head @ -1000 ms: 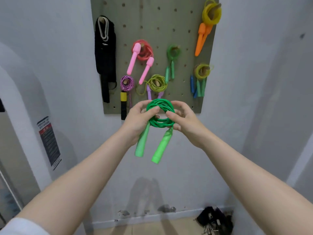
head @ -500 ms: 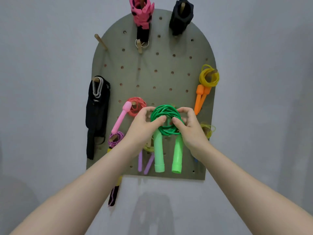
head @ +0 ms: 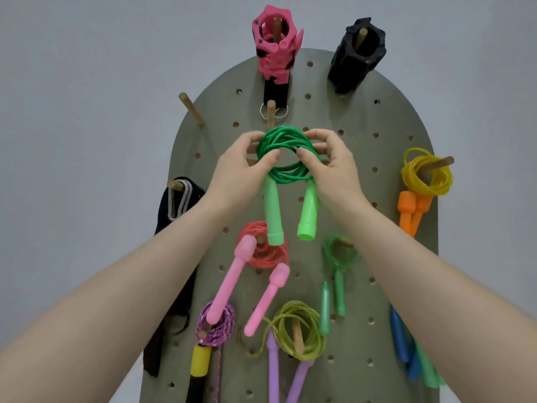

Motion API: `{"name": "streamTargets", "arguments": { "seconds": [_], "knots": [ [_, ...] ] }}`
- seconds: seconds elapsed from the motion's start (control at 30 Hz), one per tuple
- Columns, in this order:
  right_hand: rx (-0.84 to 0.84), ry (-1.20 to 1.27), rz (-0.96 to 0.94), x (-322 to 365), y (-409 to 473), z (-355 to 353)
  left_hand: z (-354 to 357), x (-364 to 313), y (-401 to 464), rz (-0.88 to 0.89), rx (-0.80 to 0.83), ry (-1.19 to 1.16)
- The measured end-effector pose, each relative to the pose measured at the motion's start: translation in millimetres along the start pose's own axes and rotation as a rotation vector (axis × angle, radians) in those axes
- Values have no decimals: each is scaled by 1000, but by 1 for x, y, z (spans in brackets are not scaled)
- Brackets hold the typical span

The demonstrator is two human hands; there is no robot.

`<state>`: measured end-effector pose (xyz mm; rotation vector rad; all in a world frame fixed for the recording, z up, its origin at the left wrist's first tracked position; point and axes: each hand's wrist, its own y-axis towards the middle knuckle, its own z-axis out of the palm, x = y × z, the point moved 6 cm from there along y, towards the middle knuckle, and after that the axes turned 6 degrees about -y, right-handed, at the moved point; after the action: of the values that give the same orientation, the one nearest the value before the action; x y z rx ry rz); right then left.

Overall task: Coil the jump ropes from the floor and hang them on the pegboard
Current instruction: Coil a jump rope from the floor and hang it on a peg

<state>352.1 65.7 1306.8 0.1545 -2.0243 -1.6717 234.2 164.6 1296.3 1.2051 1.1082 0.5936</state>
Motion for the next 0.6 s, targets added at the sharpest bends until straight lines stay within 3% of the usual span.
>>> {"name": "streamTargets", "arguments": {
  "seconds": [0.23, 0.4, 0.6],
  "knots": [
    [-132, 63, -163, 0, 96, 22, -18, 8, 88, 232, -39, 132],
    [-159, -60, -168, -13, 145, 37, -14, 30, 137, 186, -32, 94],
    [-92, -160, 114, -77, 163, 63, 7, 105, 157, -59, 27, 54]
  ]
}}
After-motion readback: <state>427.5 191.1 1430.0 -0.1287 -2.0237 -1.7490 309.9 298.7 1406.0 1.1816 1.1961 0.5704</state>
